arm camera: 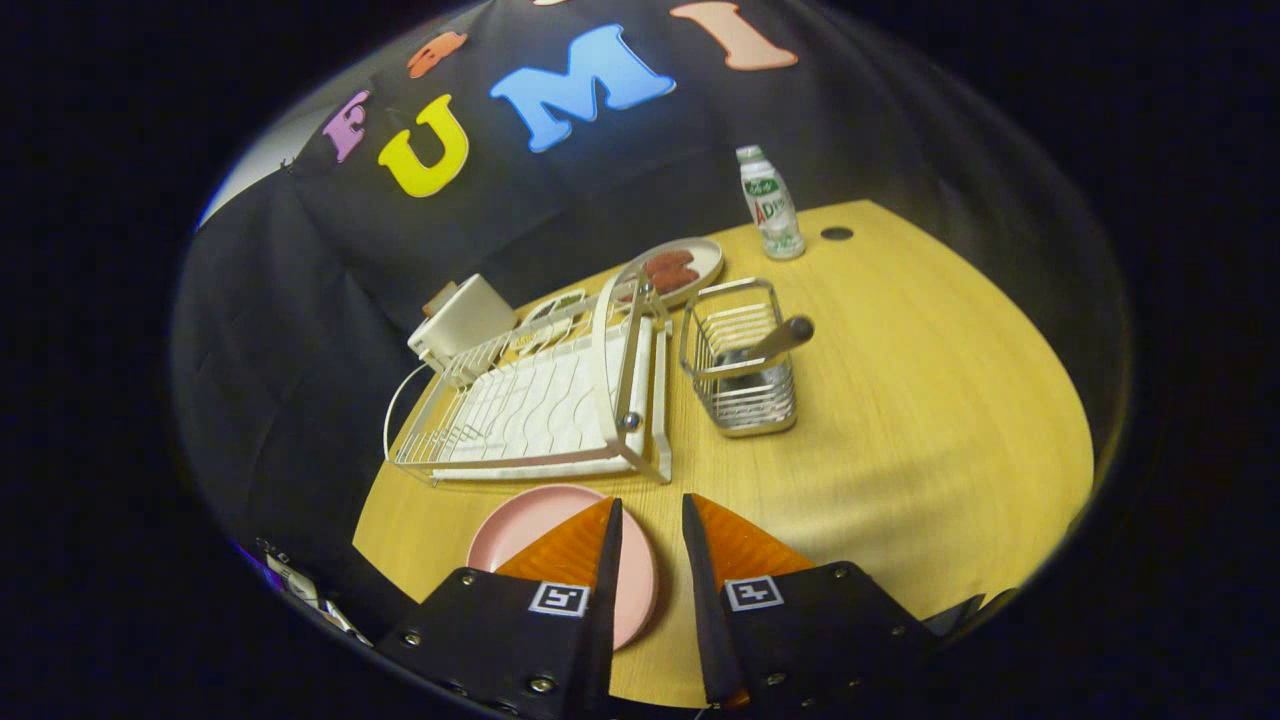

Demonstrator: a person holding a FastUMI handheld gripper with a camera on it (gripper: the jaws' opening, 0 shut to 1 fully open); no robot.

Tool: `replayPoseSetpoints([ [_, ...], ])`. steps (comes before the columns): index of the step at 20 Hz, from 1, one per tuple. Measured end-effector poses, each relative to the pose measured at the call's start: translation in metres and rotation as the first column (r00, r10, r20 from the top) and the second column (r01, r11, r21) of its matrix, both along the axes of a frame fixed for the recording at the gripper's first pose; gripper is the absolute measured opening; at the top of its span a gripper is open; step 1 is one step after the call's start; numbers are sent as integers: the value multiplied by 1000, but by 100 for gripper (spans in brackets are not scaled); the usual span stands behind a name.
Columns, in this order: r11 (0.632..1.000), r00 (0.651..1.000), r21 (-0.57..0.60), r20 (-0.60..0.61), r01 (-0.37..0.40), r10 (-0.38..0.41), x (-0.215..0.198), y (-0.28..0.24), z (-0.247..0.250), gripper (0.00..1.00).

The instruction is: Take the plate from the dish rack, then take the spoon from the basket and place it into the plate.

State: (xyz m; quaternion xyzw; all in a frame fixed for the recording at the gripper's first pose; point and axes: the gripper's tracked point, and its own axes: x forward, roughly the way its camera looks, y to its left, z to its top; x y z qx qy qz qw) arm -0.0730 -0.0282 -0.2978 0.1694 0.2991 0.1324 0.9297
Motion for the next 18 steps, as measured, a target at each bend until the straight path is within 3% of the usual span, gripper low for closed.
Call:
replayPoseSetpoints([
  [4, 993, 973, -73, 219, 95, -77, 5, -42, 35, 35],
  [9, 967, 894, -194, 444, 165, -64, 12, -68, 57, 35],
  [12, 969, 882, -205, 470, 140, -28, 24, -63, 46, 35],
  [16, 963, 841, -206, 539, 174, -36, 51, -70, 39, 35],
  [18, 964, 839, -202, 542, 174, -38, 65, -68, 25, 35],
])
